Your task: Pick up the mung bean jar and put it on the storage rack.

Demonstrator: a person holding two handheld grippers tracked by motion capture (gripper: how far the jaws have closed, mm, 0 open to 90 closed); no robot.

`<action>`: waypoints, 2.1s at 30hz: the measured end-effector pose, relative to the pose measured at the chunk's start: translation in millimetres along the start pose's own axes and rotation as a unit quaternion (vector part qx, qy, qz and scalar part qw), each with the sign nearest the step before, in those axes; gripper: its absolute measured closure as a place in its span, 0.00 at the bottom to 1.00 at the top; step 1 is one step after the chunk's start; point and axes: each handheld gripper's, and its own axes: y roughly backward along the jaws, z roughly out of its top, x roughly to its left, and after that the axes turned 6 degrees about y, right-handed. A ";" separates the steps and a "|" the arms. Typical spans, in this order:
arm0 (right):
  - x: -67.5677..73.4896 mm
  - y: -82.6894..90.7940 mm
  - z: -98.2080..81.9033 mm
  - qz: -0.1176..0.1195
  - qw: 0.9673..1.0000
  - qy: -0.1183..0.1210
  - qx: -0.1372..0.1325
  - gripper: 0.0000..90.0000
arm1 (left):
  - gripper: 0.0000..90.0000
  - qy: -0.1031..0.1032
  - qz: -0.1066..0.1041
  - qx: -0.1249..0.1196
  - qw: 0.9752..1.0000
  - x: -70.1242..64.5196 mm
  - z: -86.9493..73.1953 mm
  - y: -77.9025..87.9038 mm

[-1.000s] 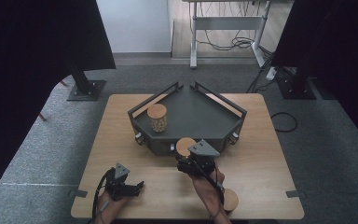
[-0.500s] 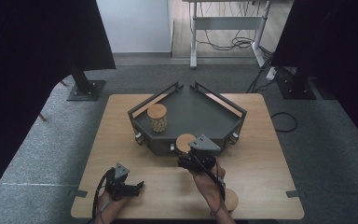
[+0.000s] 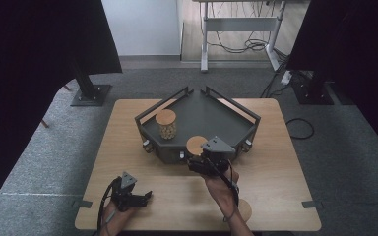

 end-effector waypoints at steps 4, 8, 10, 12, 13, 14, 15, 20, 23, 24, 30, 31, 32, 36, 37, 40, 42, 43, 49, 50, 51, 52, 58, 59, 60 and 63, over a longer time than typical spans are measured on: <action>-2.4 -1.3 3.2 0.001 1.000 0.001 0.001 0.28 | 0.02 0.000 0.000 0.000 1.000 0.0 0.0 0.0; -4.8 -2.0 7.1 0.002 1.000 0.003 0.000 0.28 | 0.02 0.000 0.000 0.000 1.000 0.0 0.0 0.0; -5.3 -2.4 8.9 0.002 1.000 0.004 0.000 0.28 | 0.02 0.000 0.000 0.000 1.000 0.0 0.0 0.0; -5.9 -3.3 11.2 0.001 1.000 0.005 0.001 0.28 | 0.02 0.000 0.000 0.000 1.000 0.0 0.0 0.0; -6.9 -3.9 12.1 0.002 1.000 0.005 0.001 0.28 | 0.02 0.000 0.000 0.000 1.000 0.0 0.0 0.0; -7.6 -4.3 12.6 0.003 1.000 0.005 0.001 0.28 | 0.02 0.000 0.000 0.000 1.000 0.0 0.0 0.0; -8.1 -4.8 13.3 0.004 1.000 0.006 0.001 0.28 | 0.02 0.000 0.000 0.000 1.000 0.0 0.0 0.0; -8.4 -5.6 17.3 0.004 1.000 0.008 0.002 0.28 | 0.02 0.000 0.000 0.001 1.000 0.1 0.2 0.1; -8.2 -4.9 18.9 0.004 1.000 0.010 0.000 0.28 | 0.02 0.000 0.000 0.001 1.000 0.0 0.3 0.1; -7.7 -4.7 19.5 0.002 1.000 0.013 -0.001 0.28 | 0.02 0.000 0.000 0.001 1.000 0.0 0.3 0.1; -8.5 -4.2 22.7 -0.001 1.000 0.014 -0.005 0.28 | 0.02 0.000 0.000 0.001 1.000 0.1 0.3 0.1; -8.5 -4.3 23.1 -0.002 1.000 0.014 -0.006 0.28 | 0.02 0.000 0.000 0.001 1.000 0.0 0.3 0.1; -8.6 -4.5 23.5 -0.002 1.000 0.016 -0.006 0.28 | 0.02 0.000 0.000 0.001 1.000 0.1 0.3 0.1; -9.4 -6.1 25.4 -0.002 1.000 0.020 -0.007 0.28 | 0.02 0.000 0.000 0.001 1.000 0.1 0.4 0.1; -9.8 -6.6 25.7 -0.002 1.000 0.019 -0.007 0.28 | 0.02 0.000 0.000 0.001 1.000 0.0 0.5 0.0; -10.6 -8.5 26.8 -0.003 1.000 0.019 -0.007 0.28 | 0.02 0.000 0.000 0.001 1.000 0.1 0.5 0.0; -11.5 -9.8 27.7 -0.004 1.000 0.020 -0.006 0.28 | 0.02 0.000 0.000 0.001 1.000 0.1 0.6 0.0; -12.0 -10.3 28.1 -0.004 1.000 0.019 -0.006 0.28 | 0.02 0.000 0.000 0.001 1.000 0.1 0.7 -0.1; -15.3 -13.7 30.6 -0.008 1.000 0.021 -0.007 0.28 | 0.02 -0.001 -0.001 0.002 1.000 0.2 1.0 -0.2; -16.0 -14.3 31.0 -0.008 1.000 0.020 -0.008 0.28 | 0.02 -0.001 -0.001 0.002 1.000 0.2 1.0 -0.2; -17.0 -15.1 31.7 -0.008 1.000 0.020 -0.008 0.28 | 0.02 -0.001 -0.001 0.002 1.000 0.2 1.2 -0.1; -17.9 -15.8 32.0 -0.009 1.000 0.020 -0.008 0.28 | 0.02 -0.001 -0.001 0.002 1.000 0.2 1.2 -0.1; -21.8 -20.2 34.2 -0.010 1.000 0.019 -0.007 0.28 | 0.02 -0.001 0.000 0.001 1.000 0.1 0.9 -0.2; -22.3 -20.9 34.5 -0.010 1.000 0.018 -0.007 0.28 | 0.02 -0.001 -0.001 0.001 1.000 0.1 0.9 -0.2; -22.6 -21.3 34.6 -0.010 1.000 0.018 -0.007 0.28 | 0.02 -0.001 -0.001 0.001 1.000 0.2 0.9 -0.2; -23.7 -23.2 34.3 -0.010 1.000 0.019 -0.008 0.28 | 0.02 -0.001 0.000 0.001 1.000 0.1 0.9 -0.2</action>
